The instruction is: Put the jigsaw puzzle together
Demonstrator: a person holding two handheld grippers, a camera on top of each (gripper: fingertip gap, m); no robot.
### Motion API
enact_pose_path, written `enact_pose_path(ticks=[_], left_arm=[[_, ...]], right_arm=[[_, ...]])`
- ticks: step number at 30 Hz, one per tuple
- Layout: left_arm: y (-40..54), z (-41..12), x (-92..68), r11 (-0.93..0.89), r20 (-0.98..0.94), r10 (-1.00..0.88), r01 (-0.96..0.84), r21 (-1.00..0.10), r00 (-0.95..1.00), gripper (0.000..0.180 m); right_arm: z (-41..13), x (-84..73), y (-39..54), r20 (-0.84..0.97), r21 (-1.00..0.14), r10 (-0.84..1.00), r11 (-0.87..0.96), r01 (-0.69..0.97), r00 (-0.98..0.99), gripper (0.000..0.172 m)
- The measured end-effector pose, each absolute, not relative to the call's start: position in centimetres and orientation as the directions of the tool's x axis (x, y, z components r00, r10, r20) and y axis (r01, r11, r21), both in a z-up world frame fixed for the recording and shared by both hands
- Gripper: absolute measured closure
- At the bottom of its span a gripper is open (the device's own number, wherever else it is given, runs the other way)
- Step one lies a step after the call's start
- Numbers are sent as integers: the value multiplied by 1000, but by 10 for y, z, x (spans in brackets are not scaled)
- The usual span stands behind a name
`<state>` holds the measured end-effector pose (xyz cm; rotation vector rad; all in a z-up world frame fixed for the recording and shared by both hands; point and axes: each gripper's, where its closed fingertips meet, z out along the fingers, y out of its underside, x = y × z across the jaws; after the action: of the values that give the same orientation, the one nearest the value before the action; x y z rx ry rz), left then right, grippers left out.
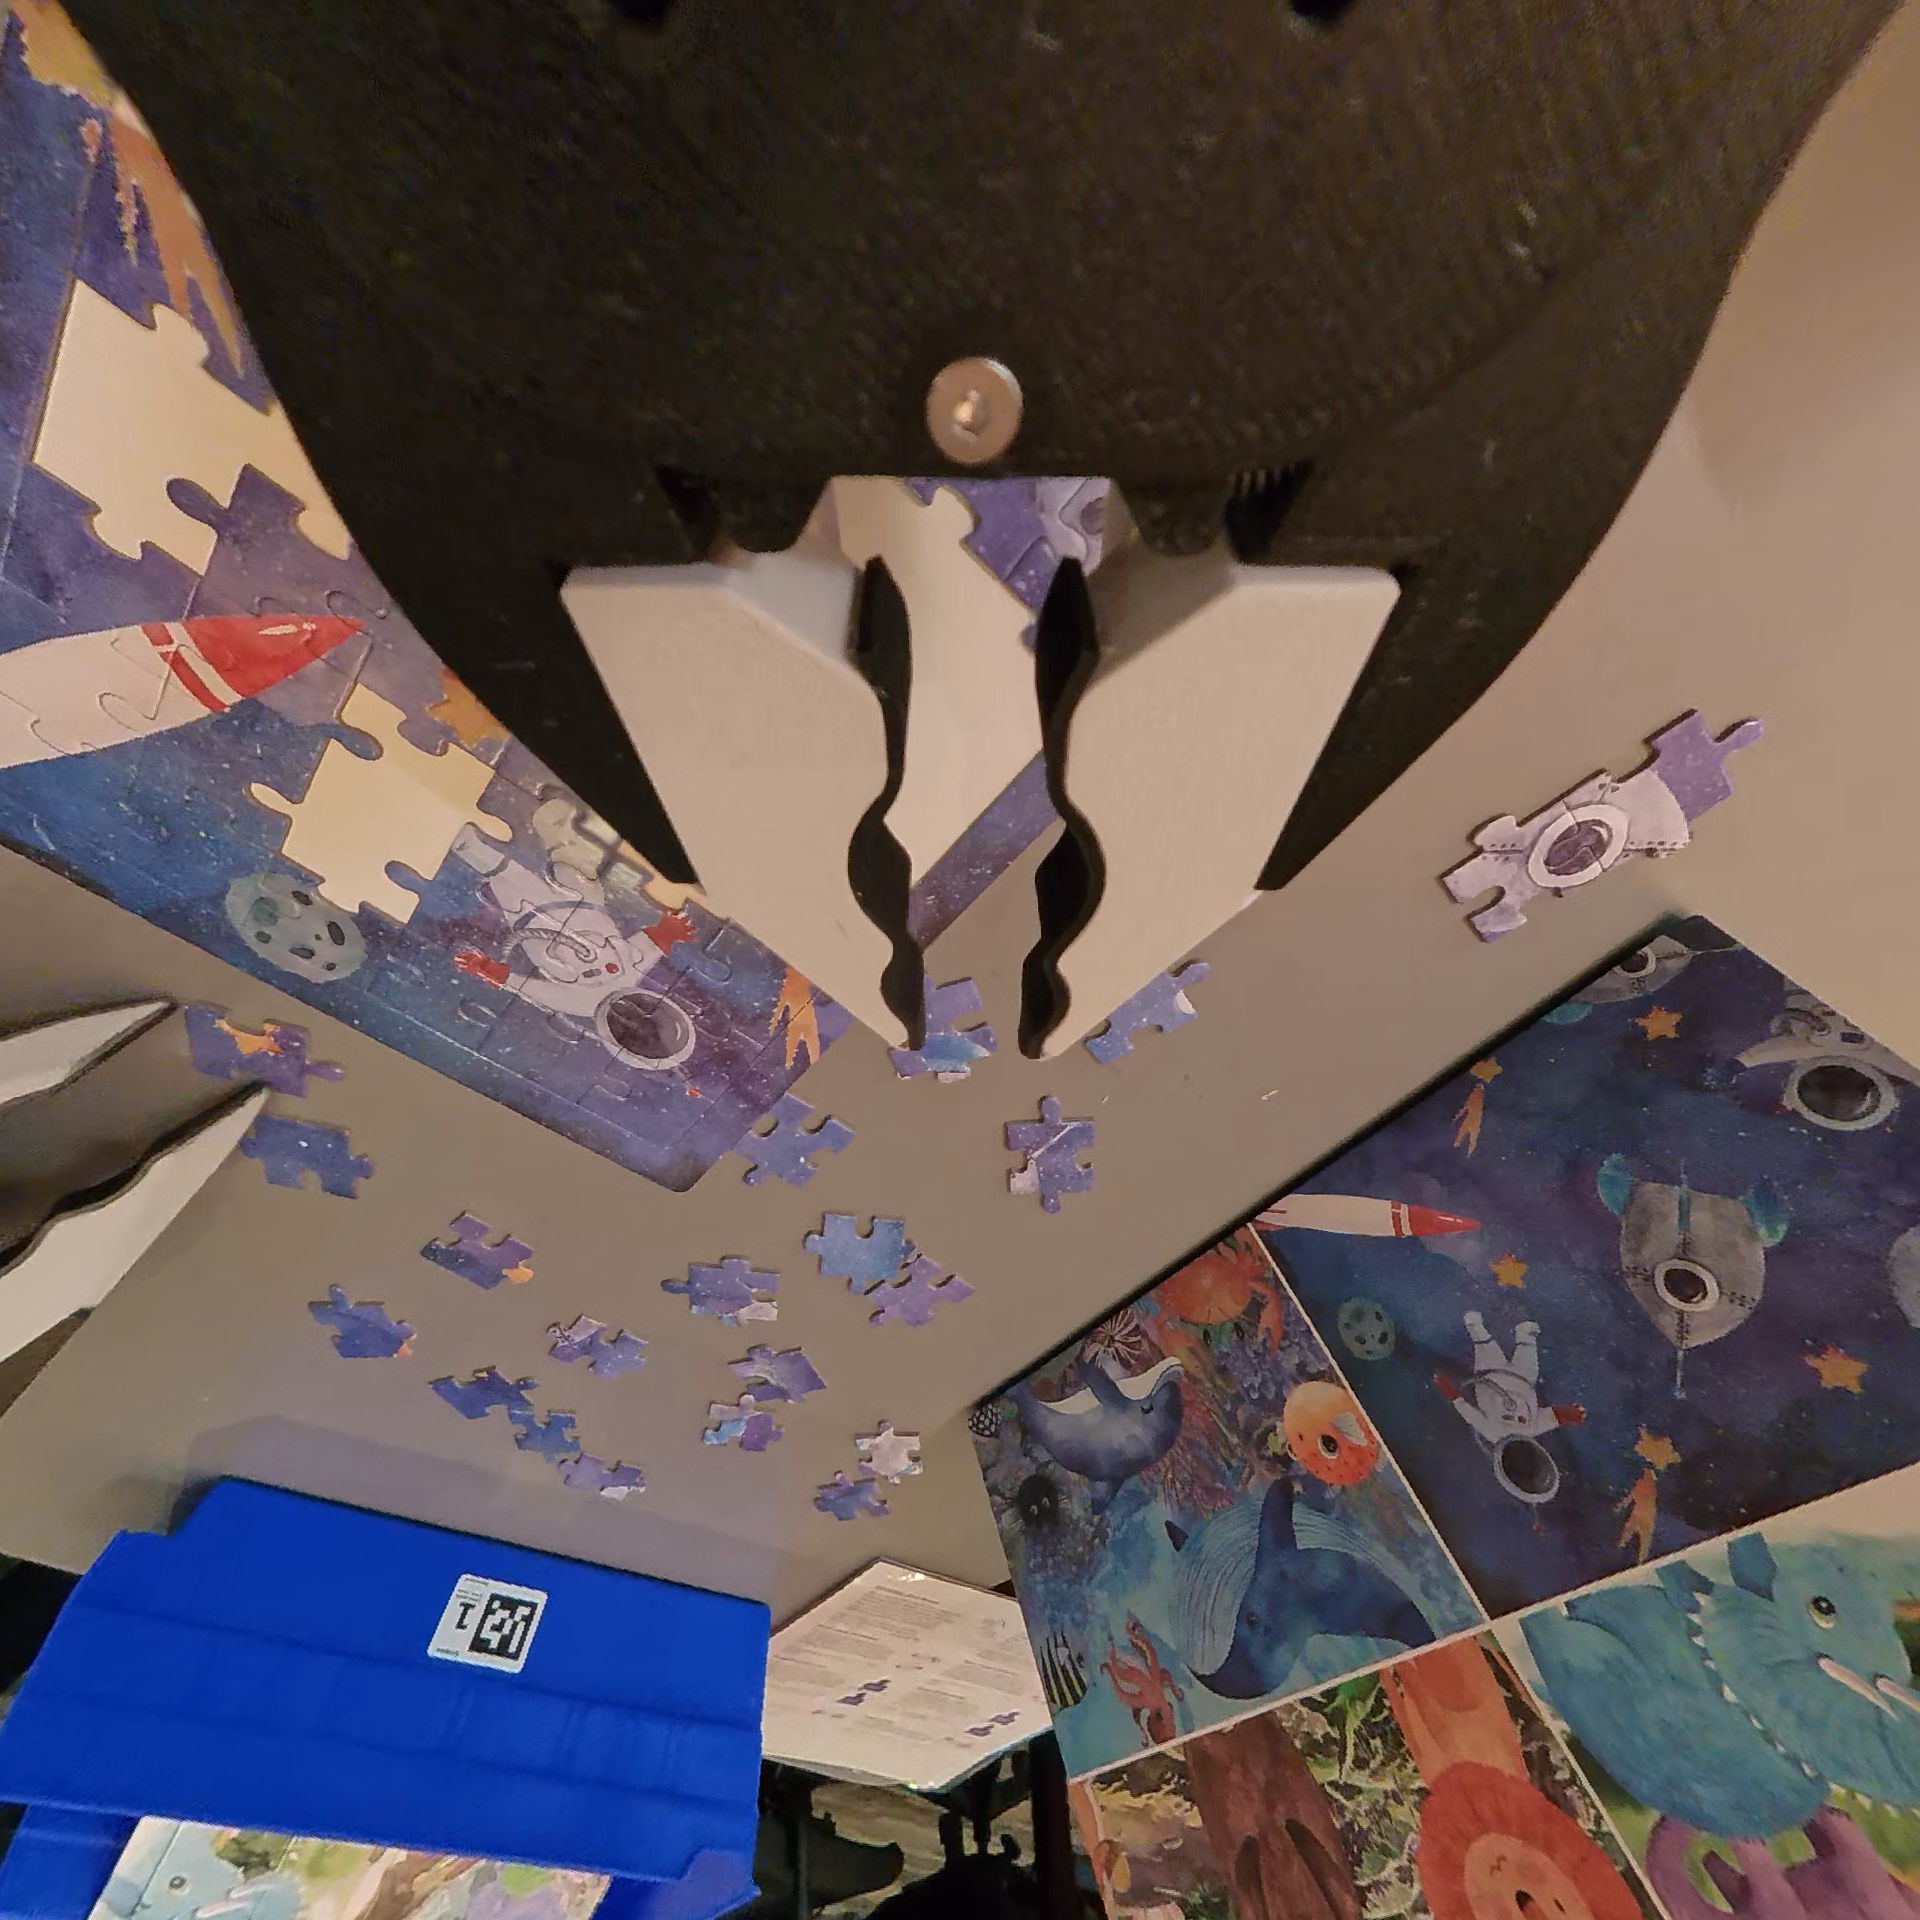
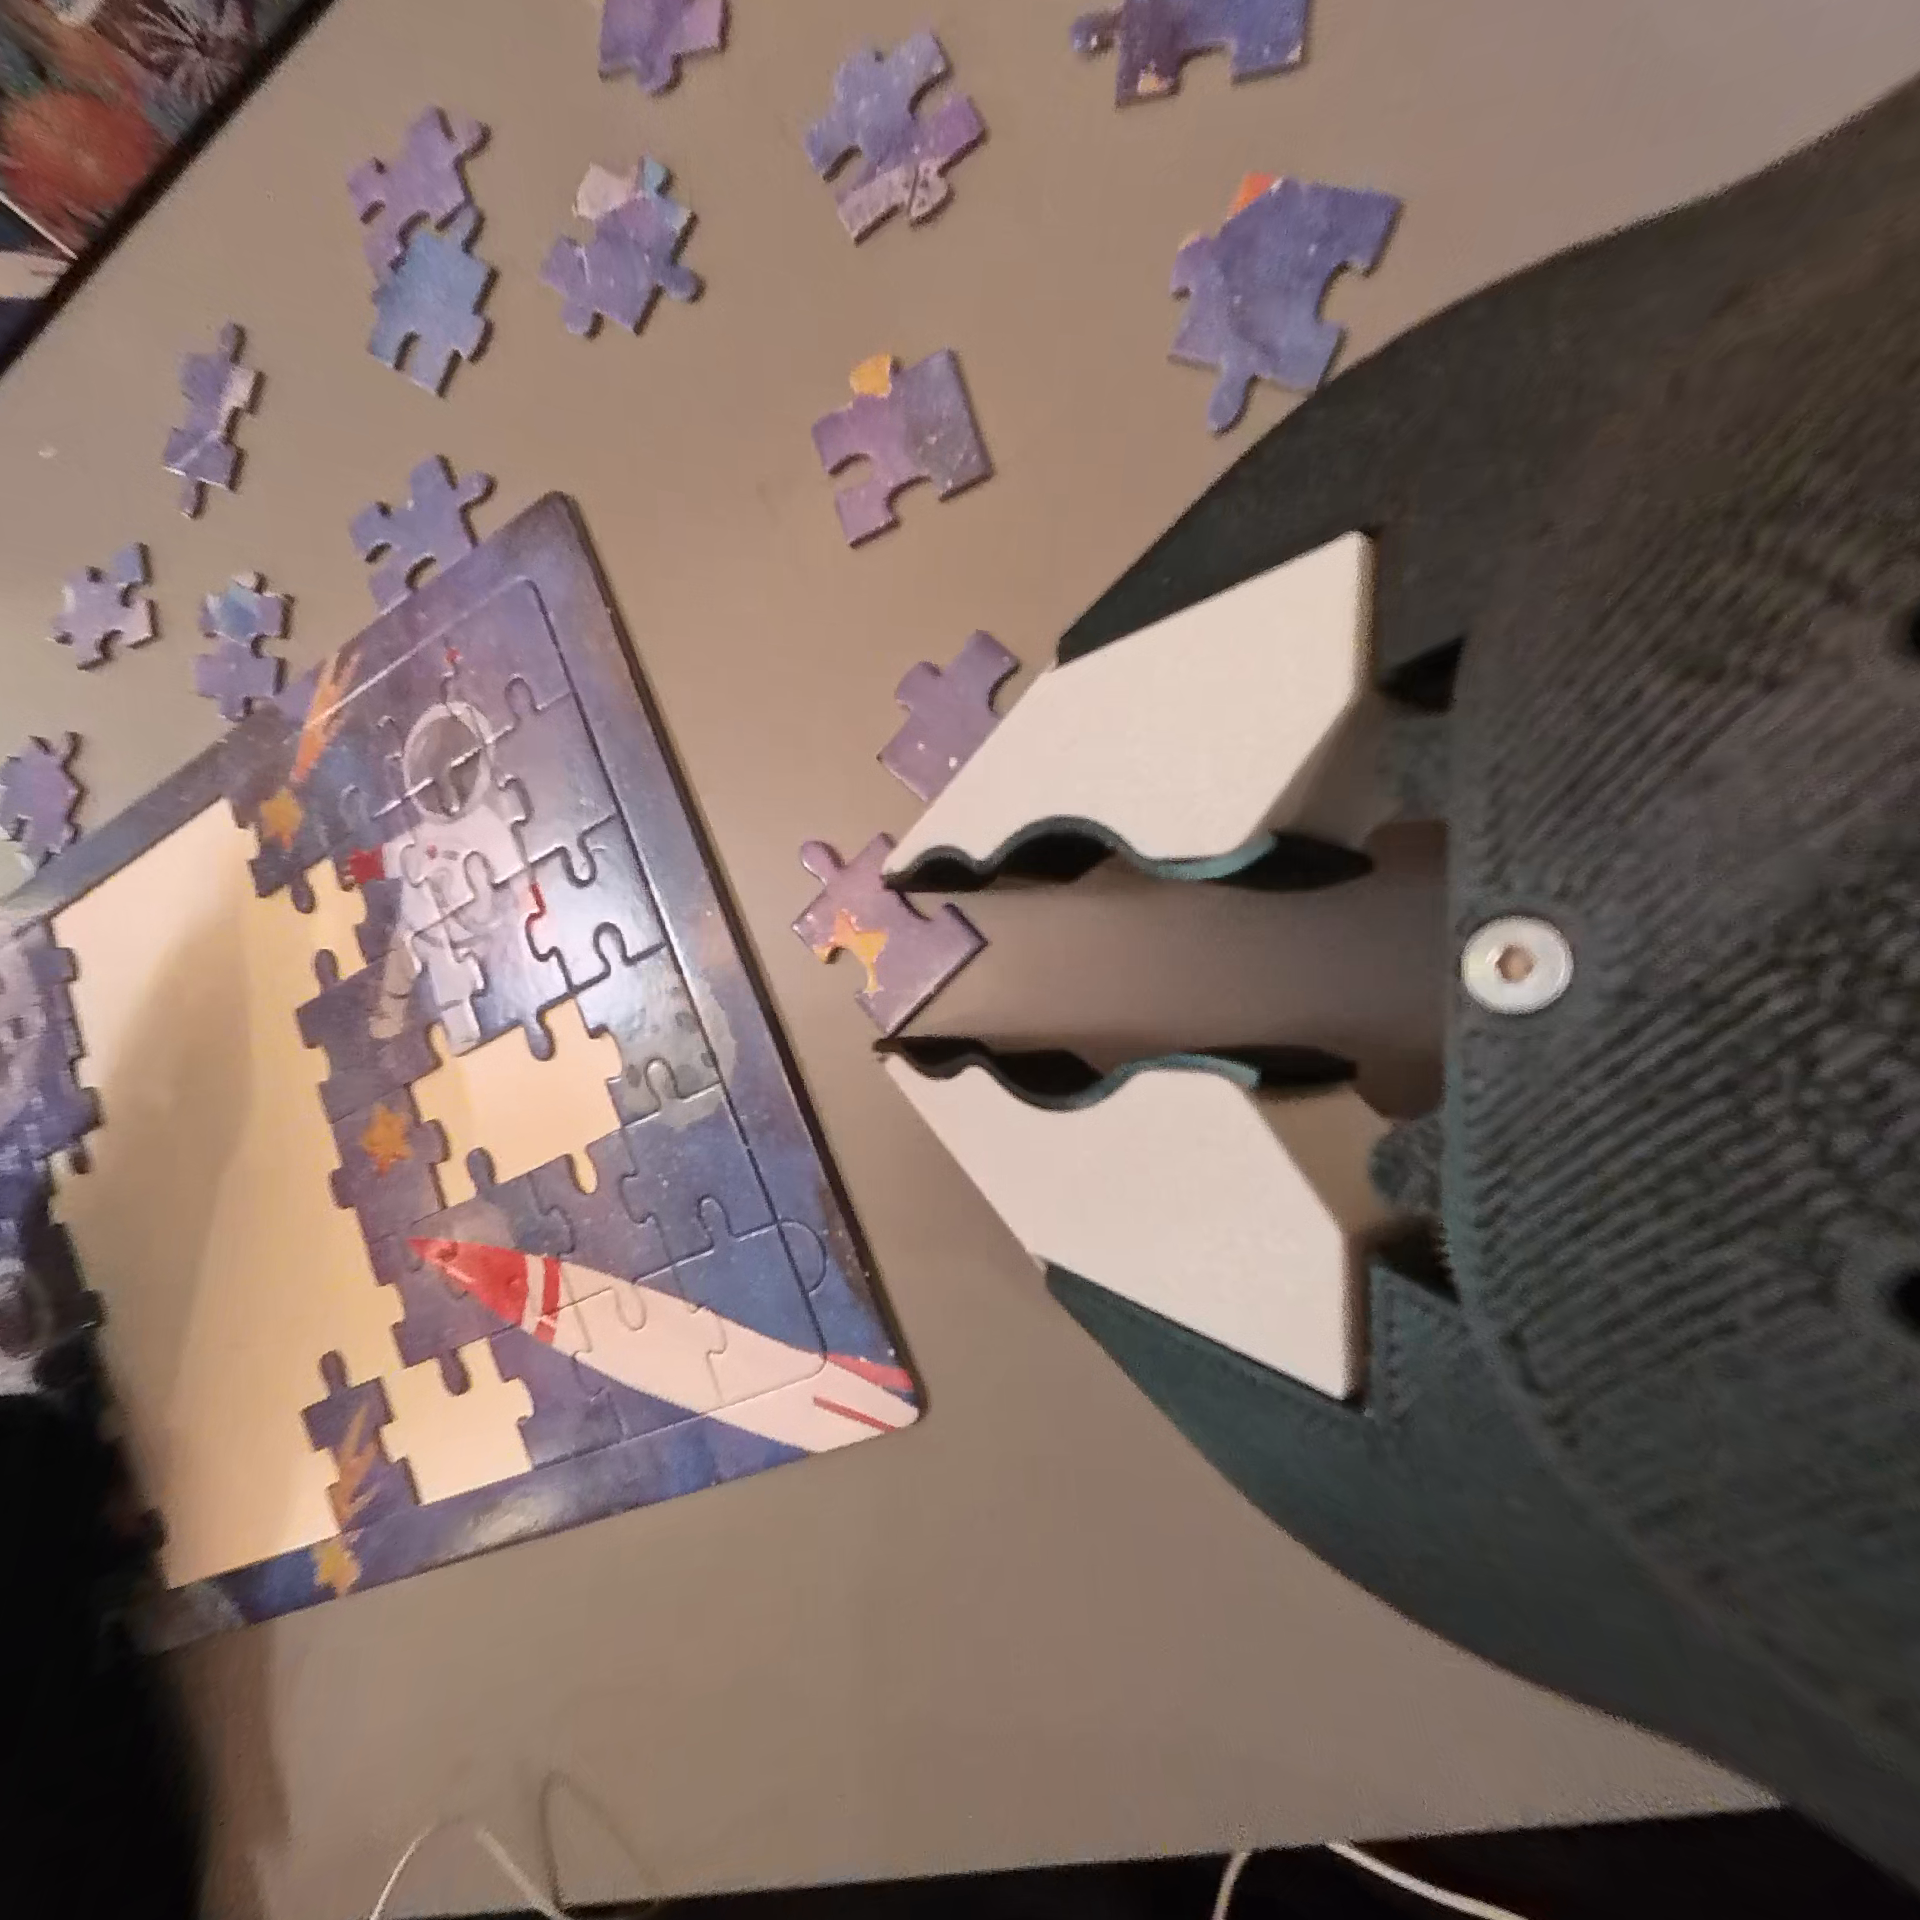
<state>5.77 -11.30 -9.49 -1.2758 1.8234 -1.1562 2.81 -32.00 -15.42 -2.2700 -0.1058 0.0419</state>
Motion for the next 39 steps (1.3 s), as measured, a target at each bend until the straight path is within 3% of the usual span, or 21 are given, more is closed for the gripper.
enact_pose_path(ticks=[6,9,12,16,18,22,27,30,34,39], left_arm=[[-108,-96,58,168,-34,-946,-398,-902,-322,164],[-108,-96,58,174,-40,-946,-397,-901,-323,164],[-115,-95,57,161,-21,-942,-395,-905,-335,163],[-153,-94,52,58,149,-899,-449,-892,-412,154],[-187,-97,48,29,259,-844,-522,-852,-470,149],[-246,-111,49,151,269,-798,-611,-777,-540,143],[-263,-127,79,378,29,-829,-598,-707,-558,144],[-227,-103,108,404,-163,-885,-549,-732,-435,151],[-191,-71,117,253,-95,-941,-488,-835,-326,157],[-139,-62,106,161,-77,-977,-457,-875,-197,157]], right_arm=[[-157,29,-321,-6,-752,81,-657,49,997,145],[-157,25,-322,5,-752,106,-655,74,994,159],[-157,24,-322,10,-752,109,-654,79,994,159],[-154,25,-322,5,-764,103,-642,70,995,160],[-147,26,-322,2,-793,99,-606,62,995,172],[-133,28,-329,-5,-842,76,-538,37,997,172],[-128,33,-332,3,-858,35,-513,20,999,166],[-126,35,-325,-26,-863,-11,-505,-28,1000,151],[-143,39,-319,-50,-806,-71,-586,-82,996,131],[-157,38,-312,-27,-754,-100,-651,-86,995,131]])
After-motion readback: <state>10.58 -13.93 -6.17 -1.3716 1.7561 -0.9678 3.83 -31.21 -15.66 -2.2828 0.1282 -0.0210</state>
